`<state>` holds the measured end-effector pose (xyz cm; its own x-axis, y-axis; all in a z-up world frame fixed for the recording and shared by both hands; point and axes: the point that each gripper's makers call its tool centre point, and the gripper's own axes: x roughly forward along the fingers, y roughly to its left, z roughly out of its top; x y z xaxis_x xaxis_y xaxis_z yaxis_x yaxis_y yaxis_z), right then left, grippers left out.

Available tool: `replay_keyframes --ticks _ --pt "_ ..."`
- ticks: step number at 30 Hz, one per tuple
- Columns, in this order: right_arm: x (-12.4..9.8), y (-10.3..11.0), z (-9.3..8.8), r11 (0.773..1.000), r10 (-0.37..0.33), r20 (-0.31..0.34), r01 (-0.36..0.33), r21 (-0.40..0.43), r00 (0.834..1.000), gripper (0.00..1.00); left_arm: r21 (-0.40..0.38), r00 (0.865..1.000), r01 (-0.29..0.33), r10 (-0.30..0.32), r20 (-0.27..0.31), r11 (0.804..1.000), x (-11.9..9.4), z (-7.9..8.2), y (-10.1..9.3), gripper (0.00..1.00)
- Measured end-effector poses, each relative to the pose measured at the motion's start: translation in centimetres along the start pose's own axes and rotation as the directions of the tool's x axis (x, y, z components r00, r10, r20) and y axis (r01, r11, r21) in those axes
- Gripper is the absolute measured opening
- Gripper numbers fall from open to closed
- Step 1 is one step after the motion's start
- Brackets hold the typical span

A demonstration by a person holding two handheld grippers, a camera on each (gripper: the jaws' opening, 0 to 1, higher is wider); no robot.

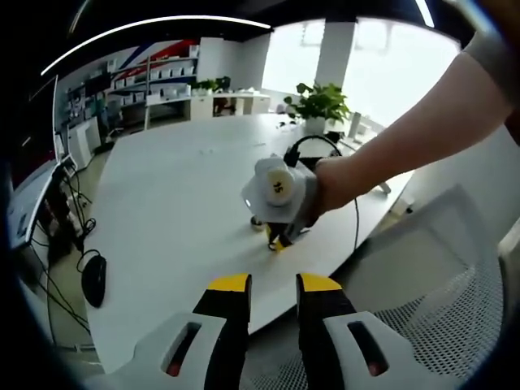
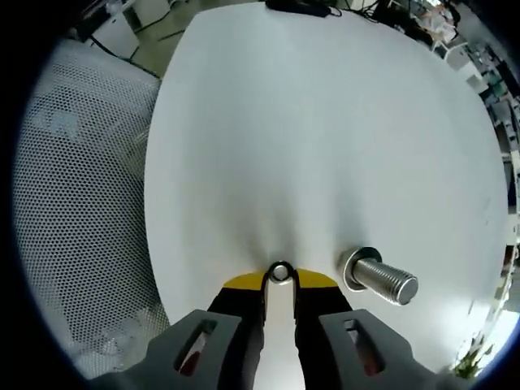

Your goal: Place the washer onto the threaded stud by aligning its center hole with the stud, sliding it down to the base, and recovering from edge contact or off-axis alignment until the washer reaches the visible bottom stop.

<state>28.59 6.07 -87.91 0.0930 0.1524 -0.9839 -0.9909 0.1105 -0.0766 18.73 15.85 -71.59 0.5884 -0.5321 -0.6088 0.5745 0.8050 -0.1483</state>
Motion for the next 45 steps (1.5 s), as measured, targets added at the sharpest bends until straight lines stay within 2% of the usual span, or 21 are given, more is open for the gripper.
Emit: replay_keyframes --ticks 3,8,12,18,23,26,29,33,37,40,41,42,45 --pt "0.0 -0.1 -0.2 0.995 -0.022 0.073 0.014 0.103 0.997 0.14 0.001 1.000 0.001 -0.001 -0.001 1.000 0.0 0.0 0.0 0.20" --pt "-0.2 0.4 -0.5 0.976 -0.016 0.127 -0.012 0.215 0.992 0.14 0.003 1.000 0.006 -0.006 -0.004 1.000 0.1 0.0 -0.1 0.20" --pt "-0.4 0.9 -1.2 0.978 -0.022 0.127 -0.004 0.207 0.992 0.14 0.003 1.000 0.008 -0.008 -0.008 1.000 0.1 -0.1 -0.2 0.20" --pt "-0.8 0.7 -3.1 0.961 -0.040 0.123 0.004 0.275 0.992 0.14 0.003 1.000 0.011 -0.011 -0.009 1.000 0.1 -0.1 -0.2 0.20" --pt "-2.0 -0.8 -5.0 0.950 -0.075 0.130 0.031 0.312 0.989 0.14 0.000 1.000 0.007 -0.007 -0.007 1.000 0.1 -0.1 -0.1 0.20" --pt "-2.8 -2.0 -6.5 0.933 -0.103 0.121 0.053 0.355 0.987 0.14 0.000 1.000 0.007 -0.007 -0.004 1.000 0.1 -0.1 -0.1 0.20" --pt "-3.6 -3.3 -7.7 0.902 -0.128 0.129 0.062 0.427 0.983 0.14 0.000 1.000 0.008 -0.008 -0.007 1.000 0.1 -0.1 -0.1 0.20" --pt "-4.5 -4.6 -9.2 0.898 -0.148 0.113 0.086 0.432 0.982 0.14 -0.006 1.000 0.009 -0.009 -0.005 1.000 0.1 -0.1 -0.2 0.20" --pt "-5.5 -5.7 -9.8 0.893 -0.175 0.107 0.112 0.437 0.979 0.14 0.002 0.998 0.039 -0.038 -0.046 0.999 0.4 -0.8 -0.8 0.21" --pt "-6.0 -6.7 -10.1 0.890 -0.200 0.103 0.136 0.436 0.974 0.14 0.006 0.999 0.030 -0.030 -0.019 1.000 0.2 -0.2 -0.7 0.21" --pt "-6.1 -6.9 -10.1 0.891 -0.204 0.101 0.142 0.430 0.974 0.14 0.000 1.000 0.028 -0.028 -0.008 1.000 0.1 -0.1 -0.6 0.21" --pt "-6.4 -7.2 -10.1 0.907 -0.218 0.093 0.166 0.388 0.972 0.14 -0.006 1.000 0.027 -0.027 -0.004 1.000 0.1 0.0 -0.5 0.21" --pt "-6.7 -7.6 -9.8 0.911 -0.225 0.102 0.171 0.376 0.969 0.14 -0.002 1.000 0.022 -0.022 -0.018 1.000 0.2 -0.2 -0.5 0.21"
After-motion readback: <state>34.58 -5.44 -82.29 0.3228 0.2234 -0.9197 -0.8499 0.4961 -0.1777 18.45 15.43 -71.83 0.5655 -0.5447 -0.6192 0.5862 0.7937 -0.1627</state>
